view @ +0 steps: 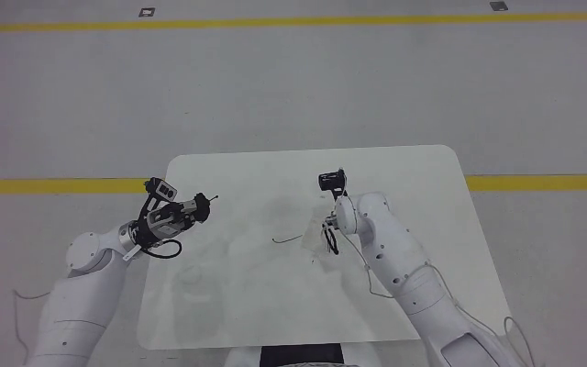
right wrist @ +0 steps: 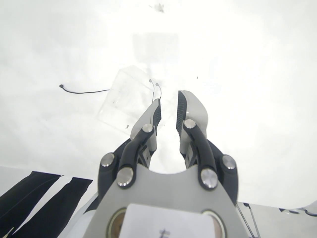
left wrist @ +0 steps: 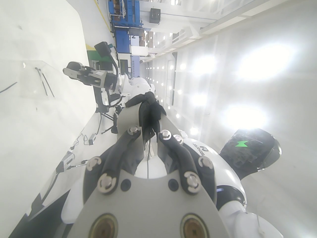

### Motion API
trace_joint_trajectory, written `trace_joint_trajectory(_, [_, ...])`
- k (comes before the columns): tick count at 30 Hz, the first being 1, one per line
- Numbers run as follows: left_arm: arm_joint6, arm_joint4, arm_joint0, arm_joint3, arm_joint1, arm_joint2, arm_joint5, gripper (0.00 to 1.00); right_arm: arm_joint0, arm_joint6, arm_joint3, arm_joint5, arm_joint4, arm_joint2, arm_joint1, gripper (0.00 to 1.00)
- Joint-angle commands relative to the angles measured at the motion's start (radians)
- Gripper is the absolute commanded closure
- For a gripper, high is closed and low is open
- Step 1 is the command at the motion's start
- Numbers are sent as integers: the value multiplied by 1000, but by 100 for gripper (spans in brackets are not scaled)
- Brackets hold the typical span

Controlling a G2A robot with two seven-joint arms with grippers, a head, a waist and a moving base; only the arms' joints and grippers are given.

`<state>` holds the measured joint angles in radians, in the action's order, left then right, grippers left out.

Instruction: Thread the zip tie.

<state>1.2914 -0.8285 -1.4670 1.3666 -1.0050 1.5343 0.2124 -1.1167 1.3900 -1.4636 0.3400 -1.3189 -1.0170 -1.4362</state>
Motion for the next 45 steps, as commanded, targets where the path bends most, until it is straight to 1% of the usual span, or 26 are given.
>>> trace_joint_trajectory(1, [0, 0, 0, 0, 0, 0, 0, 100, 7, 0, 23, 0, 11, 7, -1, 86])
trace_joint_trajectory(5, [0, 0, 0, 0, 0, 0, 0, 100, 23, 0, 58, 0, 41, 15, -3, 84])
trace_joint_trajectory(9, [0, 0, 0, 0, 0, 0, 0, 100, 31, 0, 77, 0, 50, 19, -3, 82])
trace_joint_trajectory(14, [0, 0, 0, 0, 0, 0, 0, 100, 32, 0, 78, 0, 53, 15, -2, 79])
trace_joint_trajectory(16, [0, 0, 0, 0, 0, 0, 0, 100, 28, 0, 68, 0, 44, 10, -2, 72])
trace_joint_trajectory(18, [0, 0, 0, 0, 0, 0, 0, 100, 20, 0, 42, 0, 33, 4, -2, 65])
trace_joint_trajectory(19, [0, 0, 0, 0, 0, 0, 0, 100, 13, 0, 26, 0, 26, 1, -1, 64])
trace_joint_trajectory(23, [0, 0, 0, 0, 0, 0, 0, 100, -6, 0, -21, 0, 16, -5, 1, 63])
trace_joint_trajectory(29, [0, 0, 0, 0, 0, 0, 0, 100, -18, 0, -62, 0, 13, -5, 7, 62])
trace_joint_trajectory(33, [0, 0, 0, 0, 0, 0, 0, 100, -22, 0, -71, 0, 1, -10, 11, 63])
trace_joint_trajectory(38, [0, 0, 0, 0, 0, 0, 0, 100, -16, 0, -54, 0, 7, -8, 11, 64])
trace_joint_trajectory(42, [0, 0, 0, 0, 0, 0, 0, 100, -2, 0, -73, -3, 35, 18, 10, 64])
trace_joint_trajectory(45, [0, 0, 0, 0, 0, 0, 0, 100, 11, 0, -84, -8, 60, 42, 12, 66])
